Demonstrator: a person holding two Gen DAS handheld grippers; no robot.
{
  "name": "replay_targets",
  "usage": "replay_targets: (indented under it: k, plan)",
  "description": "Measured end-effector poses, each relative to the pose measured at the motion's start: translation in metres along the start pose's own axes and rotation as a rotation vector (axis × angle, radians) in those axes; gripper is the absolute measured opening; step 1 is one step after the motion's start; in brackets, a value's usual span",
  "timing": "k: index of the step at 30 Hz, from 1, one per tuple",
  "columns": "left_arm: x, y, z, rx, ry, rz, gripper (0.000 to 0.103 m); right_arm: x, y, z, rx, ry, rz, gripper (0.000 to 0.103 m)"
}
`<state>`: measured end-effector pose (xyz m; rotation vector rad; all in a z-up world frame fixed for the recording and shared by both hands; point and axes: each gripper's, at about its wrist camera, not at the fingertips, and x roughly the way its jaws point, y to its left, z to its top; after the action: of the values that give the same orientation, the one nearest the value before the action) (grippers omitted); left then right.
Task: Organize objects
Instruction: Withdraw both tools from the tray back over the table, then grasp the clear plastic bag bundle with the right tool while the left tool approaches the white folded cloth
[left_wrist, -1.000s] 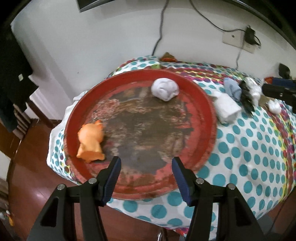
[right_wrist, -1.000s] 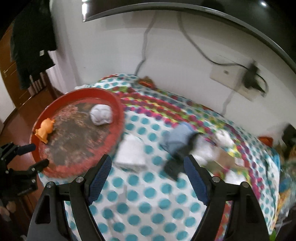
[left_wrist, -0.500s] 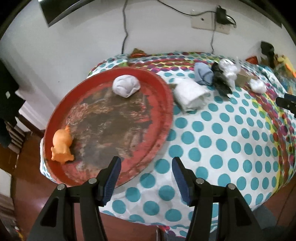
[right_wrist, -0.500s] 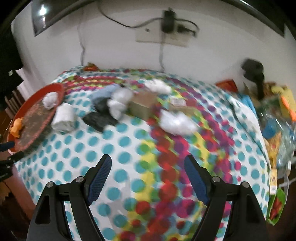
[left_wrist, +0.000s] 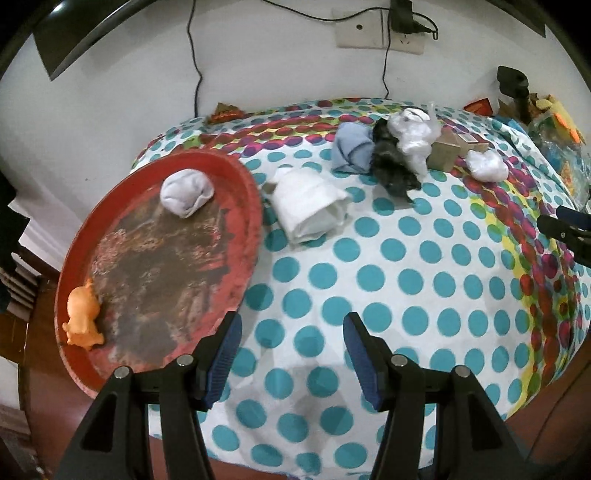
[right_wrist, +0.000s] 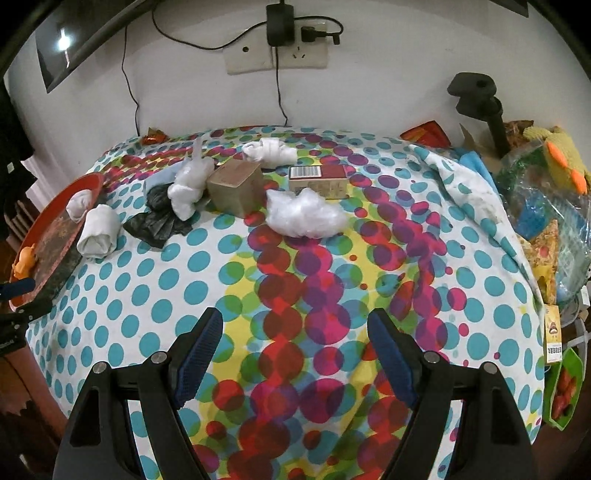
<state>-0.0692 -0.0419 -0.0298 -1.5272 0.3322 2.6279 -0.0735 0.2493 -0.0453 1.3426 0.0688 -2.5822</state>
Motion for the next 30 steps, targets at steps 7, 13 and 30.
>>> replay_targets:
  k: [7, 13, 30]
  plan:
    - [0.009, -0.017, 0.014, 0.012, 0.020, -0.007, 0.059, 0.008, -0.014, 0.003, 0.024, 0.007, 0.021, 0.079]
    - [0.022, -0.026, 0.024, 0.020, 0.048, -0.016, 0.059, 0.016, -0.019, 0.011, 0.028, 0.001, 0.043, 0.079]
    - [0.045, -0.025, 0.049, -0.032, 0.082, -0.087, 0.059, 0.052, -0.013, 0.035, -0.013, 0.018, 0.072, 0.079]
